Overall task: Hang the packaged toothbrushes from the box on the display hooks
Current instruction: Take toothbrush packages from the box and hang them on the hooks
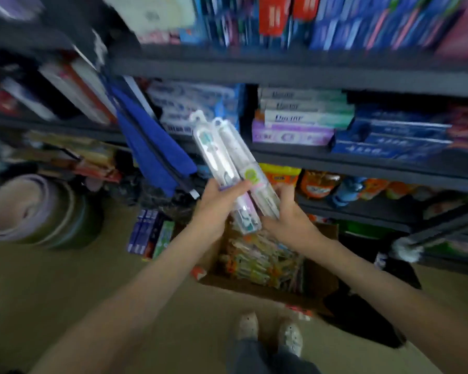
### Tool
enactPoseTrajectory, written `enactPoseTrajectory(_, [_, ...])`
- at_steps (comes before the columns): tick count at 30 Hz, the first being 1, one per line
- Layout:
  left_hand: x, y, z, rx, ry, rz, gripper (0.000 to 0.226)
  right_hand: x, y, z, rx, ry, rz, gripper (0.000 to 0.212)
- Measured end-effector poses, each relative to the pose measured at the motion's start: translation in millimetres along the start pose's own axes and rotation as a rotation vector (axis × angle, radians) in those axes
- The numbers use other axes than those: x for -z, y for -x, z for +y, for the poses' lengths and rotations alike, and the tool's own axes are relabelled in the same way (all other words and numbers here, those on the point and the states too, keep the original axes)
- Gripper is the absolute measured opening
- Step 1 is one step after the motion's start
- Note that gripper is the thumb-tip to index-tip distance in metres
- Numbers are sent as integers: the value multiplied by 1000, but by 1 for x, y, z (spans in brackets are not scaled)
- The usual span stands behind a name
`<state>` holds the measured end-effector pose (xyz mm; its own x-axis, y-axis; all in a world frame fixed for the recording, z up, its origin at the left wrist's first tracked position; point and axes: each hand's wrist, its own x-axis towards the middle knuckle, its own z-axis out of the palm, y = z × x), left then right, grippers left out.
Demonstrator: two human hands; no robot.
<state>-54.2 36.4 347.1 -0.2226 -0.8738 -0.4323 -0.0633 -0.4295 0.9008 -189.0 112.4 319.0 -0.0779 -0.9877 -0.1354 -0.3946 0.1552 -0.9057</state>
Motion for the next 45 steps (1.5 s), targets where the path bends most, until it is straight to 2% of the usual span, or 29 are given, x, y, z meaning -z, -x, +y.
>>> enactPoseTrajectory(1, [-3, 8, 28, -57, -15, -1, 58, 12, -2, -24, 85, -22, -13, 58])
enactPoseTrajectory(2, [-5, 17, 54, -111, -22, -12, 56, 24, -2, -49, 167, -35, -43, 68])
enactPoseTrajectory(4, [-7, 29, 98, -205, -35, -51, 38, 47, -2, -92, 279, -51, -91, 83])
enactPoseTrajectory(6, [-7, 39, 137, -307, -63, -99, 31, 68, -6, -127, 332, -66, -96, 85])
enactPoseTrajectory(9, [-3, 51, 186, -417, -71, -163, 25, 89, -15, -175, 362, -106, -8, 69])
enactPoseTrajectory(12, [3, 53, 224, -477, -101, -214, 35, 99, -27, -221, 361, -165, 117, 43])
enactPoseTrajectory(15, [12, 45, 260, -511, -46, -242, 33, 98, -45, -258, 393, -260, 172, 38])
enactPoseTrajectory(19, [33, 27, 306, -540, -76, -298, 27, 99, -74, -295, 438, -268, 344, 33])
enactPoseTrajectory(24, [52, 1, 351, -573, -136, -372, 40, 114, -99, -326, 476, -162, 653, 58])
enactPoseTrajectory(28, [48, -17, 373, -620, -234, -392, 43, 136, -100, -340, 384, -45, 894, 65])
enactPoseTrajectory(31, [36, -26, 386, -672, -266, -381, 42, 159, -94, -344, 287, 31, 996, 67])
enactPoseTrajectory(35, [18, -33, 395, -707, -232, -349, 38, 183, -84, -353, 228, 71, 1020, 64])
enactPoseTrajectory(40, [-2, -35, 398, -705, -206, -312, 38, 199, -77, -373, 293, 211, 987, 63])
enactPoseTrajectory(45, [-11, -29, 408, -747, -174, -293, 33, 201, -92, -388, 297, 351, 879, 65])
